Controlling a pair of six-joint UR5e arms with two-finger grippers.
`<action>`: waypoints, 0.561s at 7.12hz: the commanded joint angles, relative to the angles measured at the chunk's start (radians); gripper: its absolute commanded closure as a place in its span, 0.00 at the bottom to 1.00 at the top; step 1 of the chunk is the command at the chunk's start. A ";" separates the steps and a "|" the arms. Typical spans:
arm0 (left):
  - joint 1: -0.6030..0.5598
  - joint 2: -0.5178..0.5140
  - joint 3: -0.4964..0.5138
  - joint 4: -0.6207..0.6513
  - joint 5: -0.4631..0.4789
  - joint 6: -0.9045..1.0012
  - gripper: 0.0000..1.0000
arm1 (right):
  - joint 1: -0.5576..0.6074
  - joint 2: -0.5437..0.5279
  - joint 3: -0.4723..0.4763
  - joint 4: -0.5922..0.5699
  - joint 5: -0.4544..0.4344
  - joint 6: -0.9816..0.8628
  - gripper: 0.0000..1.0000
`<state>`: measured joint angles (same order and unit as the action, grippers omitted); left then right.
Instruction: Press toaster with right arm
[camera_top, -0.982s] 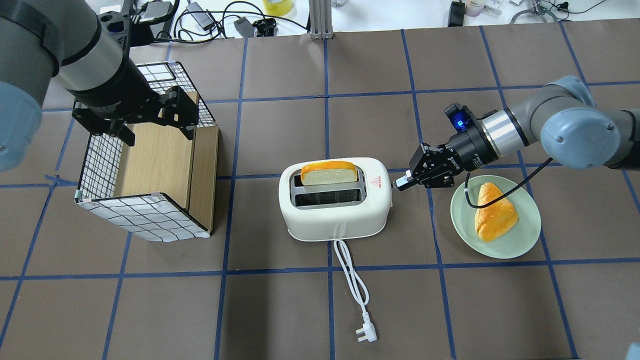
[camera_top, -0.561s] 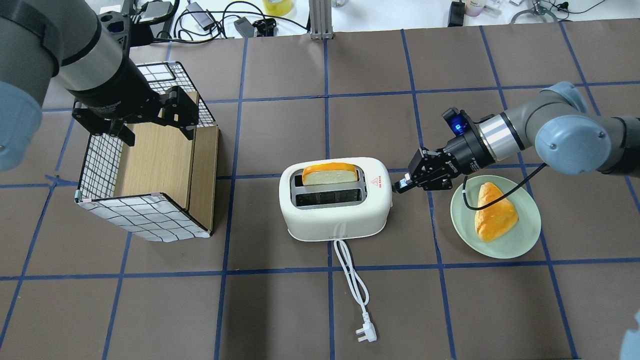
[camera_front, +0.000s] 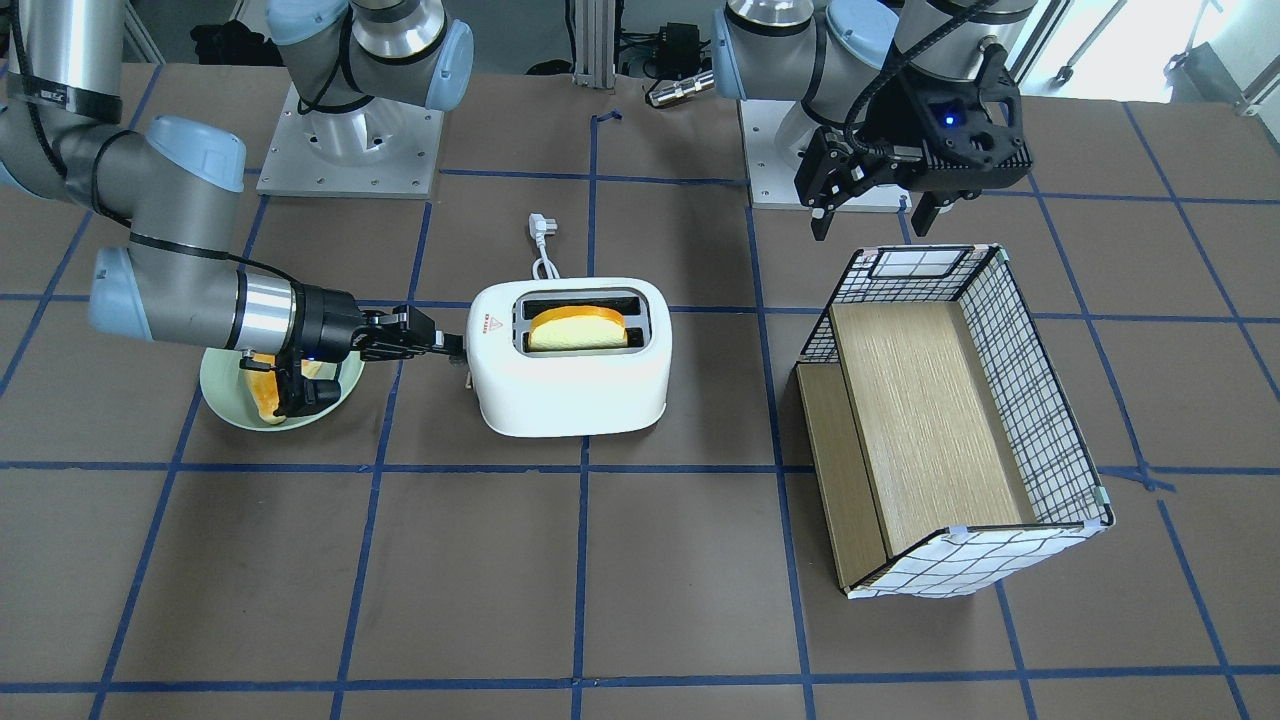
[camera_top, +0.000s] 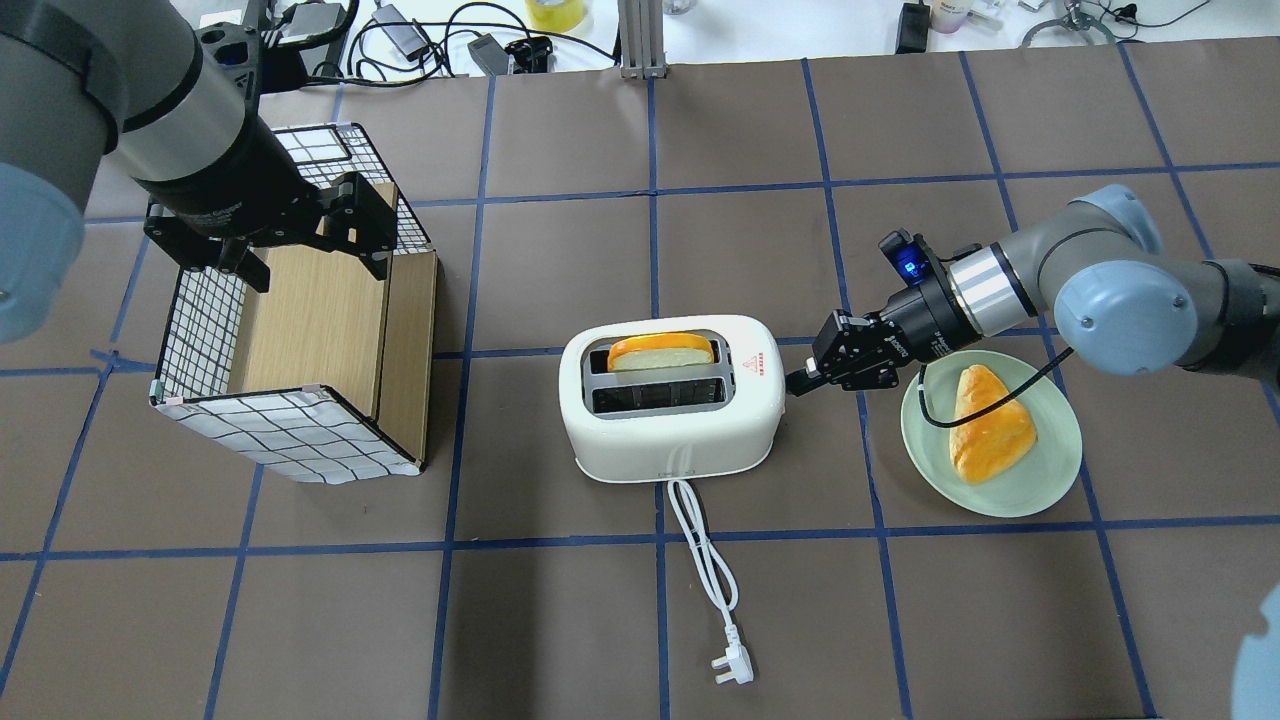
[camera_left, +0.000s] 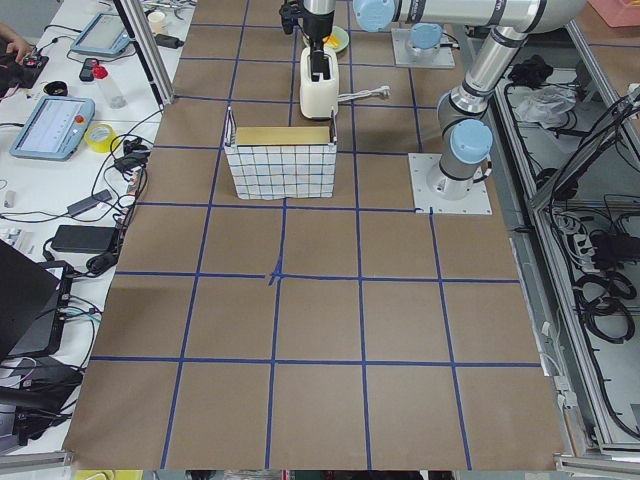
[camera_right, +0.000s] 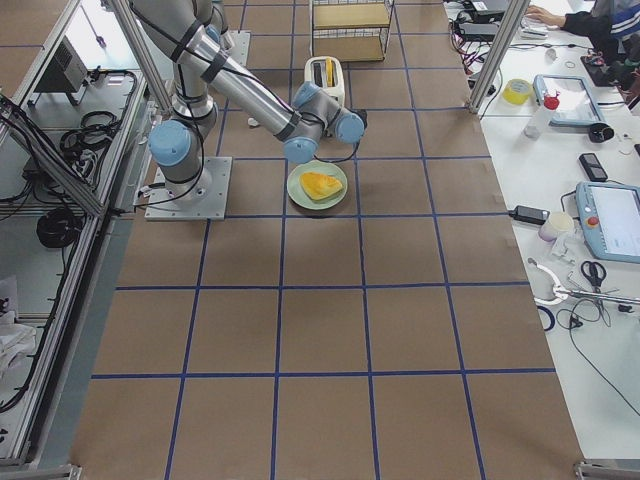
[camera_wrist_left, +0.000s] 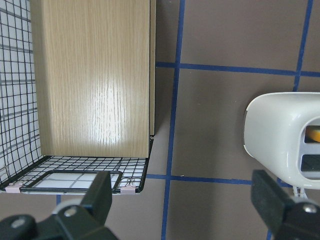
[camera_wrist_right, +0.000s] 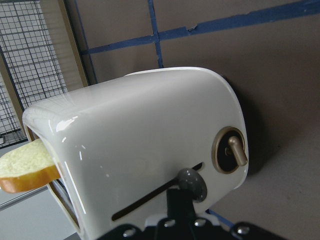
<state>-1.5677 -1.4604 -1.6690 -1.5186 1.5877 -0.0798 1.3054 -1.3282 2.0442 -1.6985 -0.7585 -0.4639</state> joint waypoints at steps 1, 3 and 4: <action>0.000 0.000 0.000 0.000 0.000 0.000 0.00 | 0.000 0.003 0.004 -0.010 -0.002 0.008 1.00; 0.000 0.000 0.000 0.000 0.000 0.000 0.00 | 0.002 -0.028 -0.016 -0.009 -0.021 0.162 1.00; 0.000 0.000 0.000 0.000 0.000 0.000 0.00 | 0.006 -0.086 -0.042 -0.009 -0.074 0.280 1.00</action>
<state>-1.5677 -1.4604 -1.6690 -1.5186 1.5877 -0.0798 1.3077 -1.3628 2.0271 -1.7075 -0.7865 -0.3162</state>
